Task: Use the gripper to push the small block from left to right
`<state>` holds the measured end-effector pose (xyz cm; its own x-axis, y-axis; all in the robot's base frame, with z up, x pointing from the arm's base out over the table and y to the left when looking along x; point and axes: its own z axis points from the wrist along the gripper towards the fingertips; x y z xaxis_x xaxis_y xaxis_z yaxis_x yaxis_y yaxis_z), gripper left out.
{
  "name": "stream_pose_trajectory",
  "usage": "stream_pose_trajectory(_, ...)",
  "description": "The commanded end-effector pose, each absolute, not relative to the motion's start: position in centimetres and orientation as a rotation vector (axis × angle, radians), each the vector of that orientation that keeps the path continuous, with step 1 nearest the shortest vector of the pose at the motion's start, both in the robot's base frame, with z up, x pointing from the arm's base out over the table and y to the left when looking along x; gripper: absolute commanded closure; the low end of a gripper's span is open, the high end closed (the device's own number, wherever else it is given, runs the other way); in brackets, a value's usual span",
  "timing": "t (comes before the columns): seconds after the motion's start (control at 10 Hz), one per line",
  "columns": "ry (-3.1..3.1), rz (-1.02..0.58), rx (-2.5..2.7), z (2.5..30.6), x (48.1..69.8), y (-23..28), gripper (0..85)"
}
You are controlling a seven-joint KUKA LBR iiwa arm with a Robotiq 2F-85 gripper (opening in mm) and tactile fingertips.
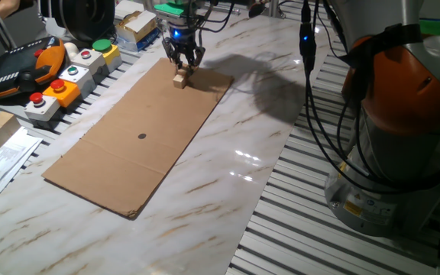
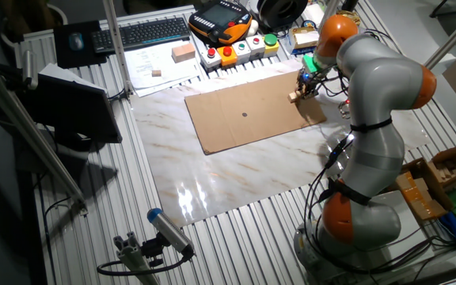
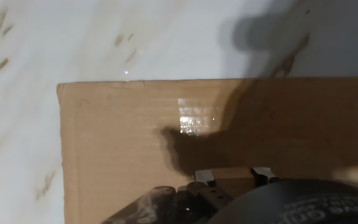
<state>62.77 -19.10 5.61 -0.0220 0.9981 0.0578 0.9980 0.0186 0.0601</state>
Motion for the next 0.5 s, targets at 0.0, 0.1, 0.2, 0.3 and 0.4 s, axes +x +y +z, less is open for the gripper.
stream_pose_trajectory(0.0,2.246,0.137,2.197,5.5,62.8,-18.9,84.0)
stream_pose_trajectory(0.1,2.247,0.140,2.199,5.5,62.9,-18.7,84.0)
stream_pose_trajectory(0.2,2.242,0.140,2.204,5.5,63.1,-18.3,84.0)
stream_pose_trajectory(0.3,2.236,0.140,2.208,5.6,63.1,-17.8,84.0)
stream_pose_trajectory(0.4,2.232,0.139,2.214,5.7,63.0,-17.4,84.0)
